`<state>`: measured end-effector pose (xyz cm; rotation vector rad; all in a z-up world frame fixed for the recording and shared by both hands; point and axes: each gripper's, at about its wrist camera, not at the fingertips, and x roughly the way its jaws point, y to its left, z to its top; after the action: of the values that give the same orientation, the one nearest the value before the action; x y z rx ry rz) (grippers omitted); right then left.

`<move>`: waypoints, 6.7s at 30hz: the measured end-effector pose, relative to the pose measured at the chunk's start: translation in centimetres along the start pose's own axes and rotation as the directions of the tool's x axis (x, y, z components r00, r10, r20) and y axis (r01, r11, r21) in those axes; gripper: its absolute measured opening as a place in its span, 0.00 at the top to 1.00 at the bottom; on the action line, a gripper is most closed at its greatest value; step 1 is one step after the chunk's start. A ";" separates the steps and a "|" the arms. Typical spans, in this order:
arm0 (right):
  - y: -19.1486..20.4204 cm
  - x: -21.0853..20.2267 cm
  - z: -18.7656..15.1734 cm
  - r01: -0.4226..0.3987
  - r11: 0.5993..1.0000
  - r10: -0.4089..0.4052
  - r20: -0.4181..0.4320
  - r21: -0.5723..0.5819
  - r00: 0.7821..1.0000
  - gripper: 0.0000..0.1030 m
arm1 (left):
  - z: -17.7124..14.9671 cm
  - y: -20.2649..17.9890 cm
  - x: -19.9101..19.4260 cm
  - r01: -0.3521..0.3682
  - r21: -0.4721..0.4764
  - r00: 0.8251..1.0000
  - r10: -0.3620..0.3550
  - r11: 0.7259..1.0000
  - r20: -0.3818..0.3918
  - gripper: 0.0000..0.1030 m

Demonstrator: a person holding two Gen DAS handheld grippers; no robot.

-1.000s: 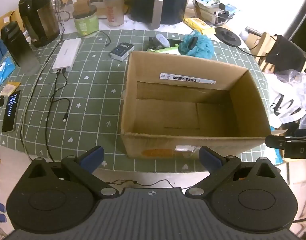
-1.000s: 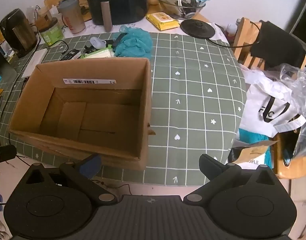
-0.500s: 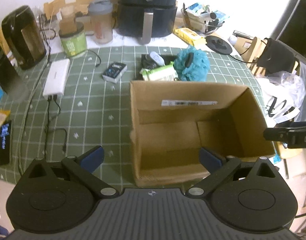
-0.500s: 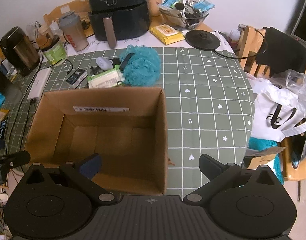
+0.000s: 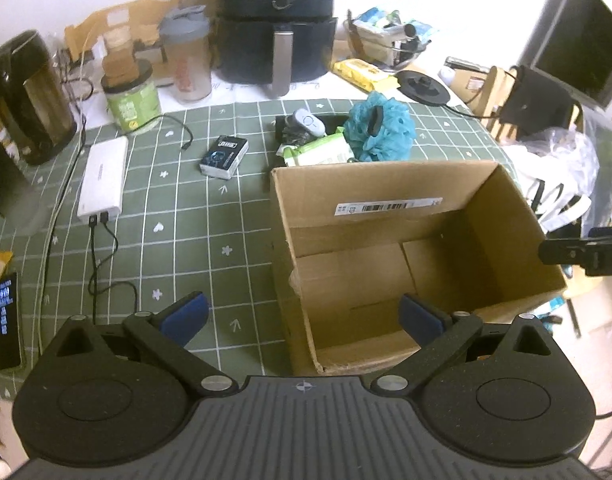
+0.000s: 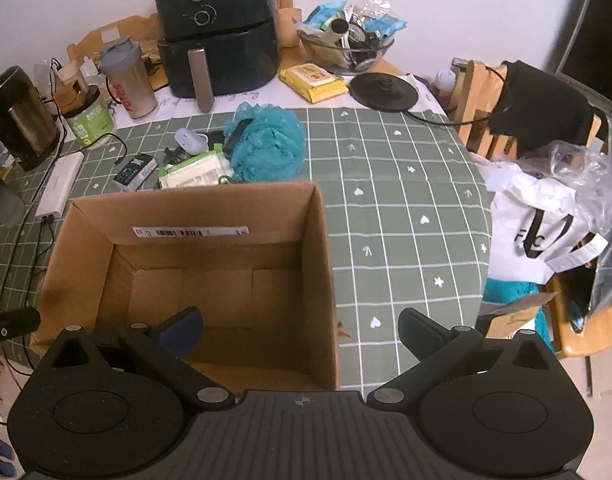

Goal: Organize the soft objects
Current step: 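Move the right tool over the box toward the teal mesh sponge, then close the right gripper on the teal mesh sponge and lift it, then grasp the black cartoon tissue pack with the left gripper while right holds sponge, then lower the sponge into the box and open the right gripper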

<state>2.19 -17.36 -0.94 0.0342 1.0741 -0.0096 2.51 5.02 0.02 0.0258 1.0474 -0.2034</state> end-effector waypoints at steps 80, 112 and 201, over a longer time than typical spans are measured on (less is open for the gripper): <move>-3.0 29.3 21.2 -0.546 0.837 0.535 -0.158 -0.038 0.830 0.00 | 5.9 6.4 4.7 -0.021 -0.306 0.999 0.030 0.952 0.024 0.00; -6.6 19.7 21.4 -0.539 0.840 0.542 0.064 -0.064 0.838 0.31 | 9.4 8.4 5.9 0.028 -0.236 0.987 0.010 0.971 0.159 0.00; -5.5 1.2 9.1 -0.429 0.875 0.467 0.156 -0.226 0.871 0.32 | 9.5 2.5 4.9 -0.001 -0.079 0.994 0.010 0.997 0.107 0.52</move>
<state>10.63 -23.16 2.17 0.1143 0.8340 0.5018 13.42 5.64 0.39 -0.0531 0.9477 -0.1564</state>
